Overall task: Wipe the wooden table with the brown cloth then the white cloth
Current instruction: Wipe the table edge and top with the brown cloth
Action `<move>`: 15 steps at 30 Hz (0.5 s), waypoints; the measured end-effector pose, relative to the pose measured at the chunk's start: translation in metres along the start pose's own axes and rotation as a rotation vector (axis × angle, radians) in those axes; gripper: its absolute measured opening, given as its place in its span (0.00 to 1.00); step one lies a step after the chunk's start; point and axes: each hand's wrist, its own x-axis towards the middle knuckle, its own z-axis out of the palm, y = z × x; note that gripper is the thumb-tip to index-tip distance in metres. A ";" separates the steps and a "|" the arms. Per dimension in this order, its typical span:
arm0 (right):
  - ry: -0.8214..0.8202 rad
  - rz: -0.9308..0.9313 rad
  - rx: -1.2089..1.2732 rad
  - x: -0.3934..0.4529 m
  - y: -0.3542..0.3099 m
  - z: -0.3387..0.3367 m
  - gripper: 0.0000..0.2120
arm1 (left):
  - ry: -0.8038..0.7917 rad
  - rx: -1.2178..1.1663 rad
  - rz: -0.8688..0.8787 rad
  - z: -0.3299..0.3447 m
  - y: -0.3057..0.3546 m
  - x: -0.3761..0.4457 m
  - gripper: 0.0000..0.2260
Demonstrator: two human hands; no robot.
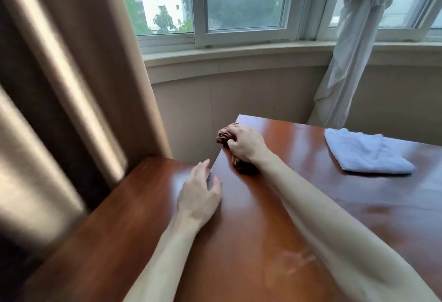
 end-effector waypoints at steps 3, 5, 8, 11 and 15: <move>-0.094 -0.180 0.076 -0.077 -0.053 0.003 0.23 | 0.136 -0.244 -0.209 -0.032 -0.003 -0.007 0.18; -0.095 -0.240 0.085 -0.124 -0.083 0.006 0.22 | 0.148 -0.195 -0.184 -0.056 -0.009 -0.021 0.15; -0.042 -0.360 0.121 -0.200 -0.131 0.016 0.23 | 0.082 -0.116 -0.064 -0.084 -0.016 -0.059 0.12; -0.059 -0.415 0.143 -0.253 -0.149 0.017 0.24 | 0.043 -0.080 0.036 -0.098 -0.028 -0.100 0.11; -0.056 -0.225 0.108 -0.219 -0.140 0.005 0.22 | 0.072 -0.018 0.164 -0.114 -0.052 -0.157 0.12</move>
